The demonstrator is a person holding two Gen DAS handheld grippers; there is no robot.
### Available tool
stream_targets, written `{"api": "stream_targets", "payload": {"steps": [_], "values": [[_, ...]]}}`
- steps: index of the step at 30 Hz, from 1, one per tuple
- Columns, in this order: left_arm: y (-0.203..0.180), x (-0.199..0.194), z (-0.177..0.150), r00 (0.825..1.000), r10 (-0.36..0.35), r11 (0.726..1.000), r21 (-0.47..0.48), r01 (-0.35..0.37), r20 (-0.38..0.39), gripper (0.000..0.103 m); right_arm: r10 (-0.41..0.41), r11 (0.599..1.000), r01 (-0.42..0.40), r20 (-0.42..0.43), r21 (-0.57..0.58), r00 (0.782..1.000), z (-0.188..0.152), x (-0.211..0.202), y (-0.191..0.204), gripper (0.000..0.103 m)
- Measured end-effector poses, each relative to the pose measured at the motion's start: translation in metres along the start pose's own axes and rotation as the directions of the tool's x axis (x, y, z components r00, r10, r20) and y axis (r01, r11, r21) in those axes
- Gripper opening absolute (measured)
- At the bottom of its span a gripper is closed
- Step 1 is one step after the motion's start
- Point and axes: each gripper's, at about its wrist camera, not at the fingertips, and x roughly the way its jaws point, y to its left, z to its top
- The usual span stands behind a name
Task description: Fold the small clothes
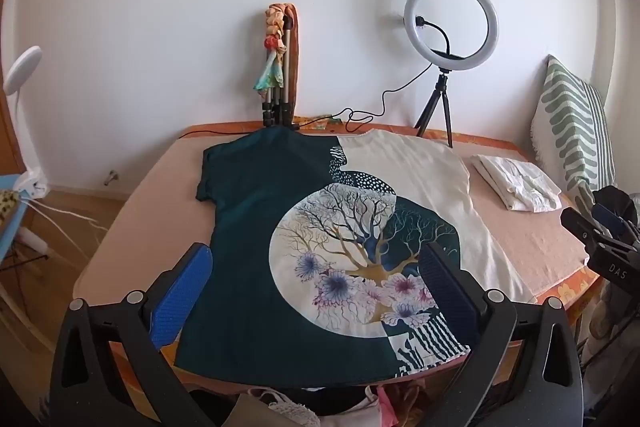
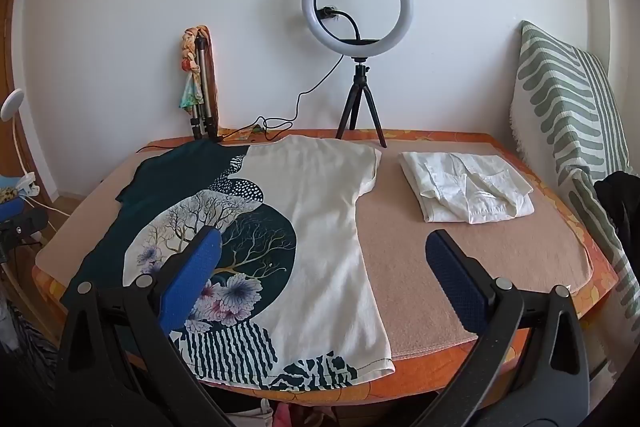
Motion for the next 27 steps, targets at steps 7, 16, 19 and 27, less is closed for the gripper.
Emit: {"api": "stream_targets", "payload": {"steps": [7, 16, 19, 27], "values": [[-0.0025, -0.0005, 0.0021, 1.0, -0.001, 1.0, 0.012, 0.001, 0.001, 0.103, 0.006, 1.0, -0.006, 0.003, 0.006, 1.0, 0.0003, 0.0, -0.0002, 0.103], [-0.0003, 0.001, -0.0012, 1.0, 0.006, 1.0, -0.003, -0.006, 0.002, 0.103, 0.004, 1.0, -0.004, 0.01, 0.004, 1.0, -0.0016, 0.0015, -0.0033, 0.103], [-0.0006, -0.0006, -0.0012, 1.0, 0.014, 1.0, -0.003, -0.014, 0.008, 0.103, 0.006, 1.0, -0.006, 0.01, 0.005, 1.0, -0.0006, -0.0002, -0.0032, 0.103], [0.001, -0.0045, 0.0008, 0.999, 0.031, 1.0, -0.007, -0.03, 0.027, 0.103, 0.007, 1.0, -0.007, 0.006, 0.006, 1.0, -0.0016, 0.0007, -0.0035, 0.103]]}}
